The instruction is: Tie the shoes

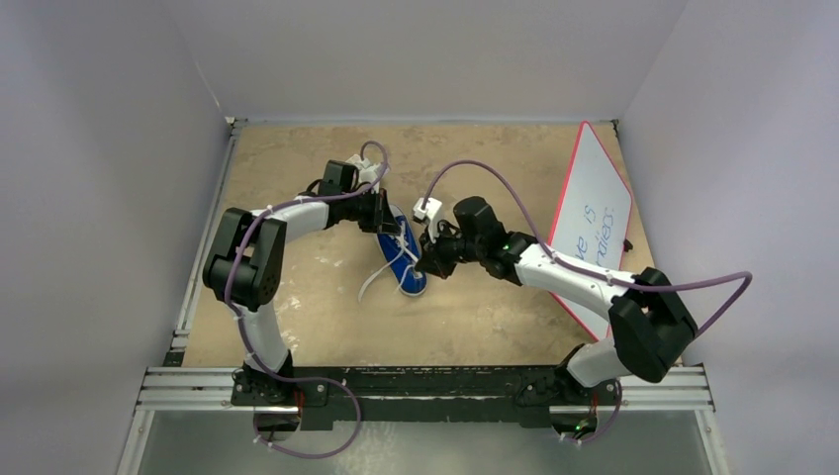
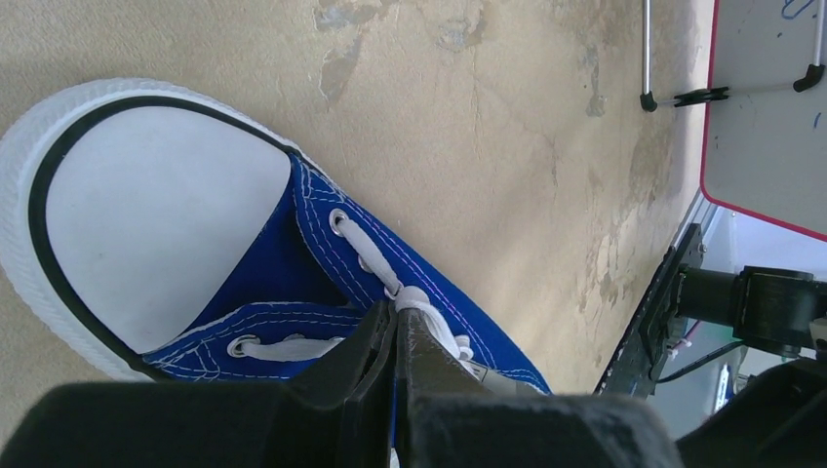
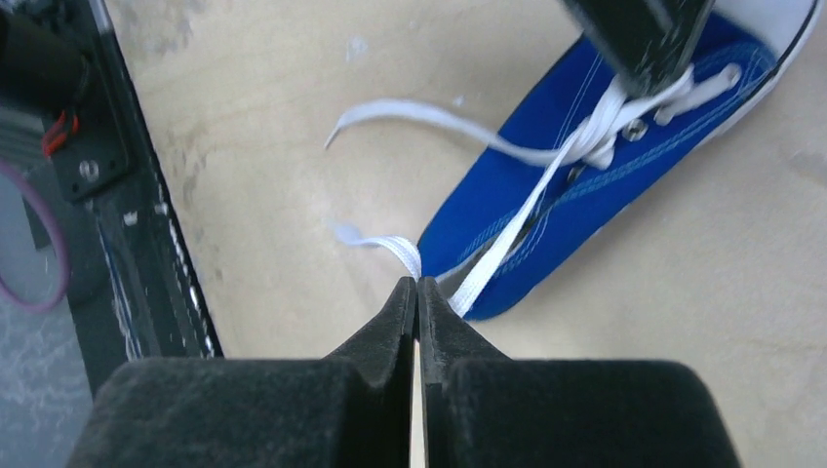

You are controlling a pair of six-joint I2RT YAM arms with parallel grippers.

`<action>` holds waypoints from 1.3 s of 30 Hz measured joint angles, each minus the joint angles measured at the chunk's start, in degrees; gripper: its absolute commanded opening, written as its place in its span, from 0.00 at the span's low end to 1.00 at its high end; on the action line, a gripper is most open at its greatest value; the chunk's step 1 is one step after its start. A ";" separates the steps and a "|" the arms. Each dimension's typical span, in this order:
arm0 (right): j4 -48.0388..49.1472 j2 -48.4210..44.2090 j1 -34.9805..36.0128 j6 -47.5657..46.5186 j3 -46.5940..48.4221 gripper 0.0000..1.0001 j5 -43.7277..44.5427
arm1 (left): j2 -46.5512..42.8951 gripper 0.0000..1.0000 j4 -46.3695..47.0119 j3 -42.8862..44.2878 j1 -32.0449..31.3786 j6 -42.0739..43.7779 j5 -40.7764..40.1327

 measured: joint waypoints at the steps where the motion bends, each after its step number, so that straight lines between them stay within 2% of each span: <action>1: -2.27 -0.42 0.00 -1.25 0.04 0.07 -0.15 | 0.00 0.00 0.04 -0.02 0.00 -0.09 0.00; 2: -4.24 -0.66 0.00 -2.54 0.13 0.11 -0.35 | 0.00 0.00 0.04 -0.02 0.00 -0.15 0.00; 5: -11.13 -0.76 0.00 -7.87 0.83 0.32 -0.13 | 0.00 0.00 0.11 -0.02 0.00 -0.22 0.00; 10: -19.19 -0.66 0.00 -14.16 1.95 0.58 2.56 | -0.04 0.00 0.57 -0.35 0.00 -0.66 -0.02; 13: -20.76 -0.42 -0.02 -14.34 2.56 0.66 3.89 | -0.26 0.00 0.52 -0.74 0.04 -0.87 -0.07; 17: -17.22 1.70 -0.70 -7.58 2.95 0.67 4.22 | -1.62 0.00 0.13 -1.77 0.04 -1.51 -0.55; 19: -14.34 3.61 -1.25 -3.32 3.08 0.64 4.20 | -2.58 0.00 -0.48 -2.23 0.04 -1.64 -1.14; 21: -9.38 5.44 -2.08 1.18 2.45 0.58 4.07 | -3.78 0.00 -0.79 -2.89 0.04 -1.66 -1.64; 26: 2.51 7.43 -7.37 8.87 -0.33 0.54 -1.29 | -7.58 0.00 -1.22 -5.64 0.04 -2.82 -2.36; 29: 7.17 9.86 -10.32 9.31 -0.35 0.52 -6.45 | -9.14 0.00 -1.14 -7.45 0.04 -3.89 -2.58; 33: 7.89 14.47 -10.93 7.23 0.68 0.50 -12.13 | -9.97 0.00 -1.27 -8.92 0.04 -4.33 -2.64; 39: 7.32 16.79 -10.56 4.81 1.11 0.37 -16.35 | -10.64 0.00 -1.38 -9.14 0.04 -4.70 -2.62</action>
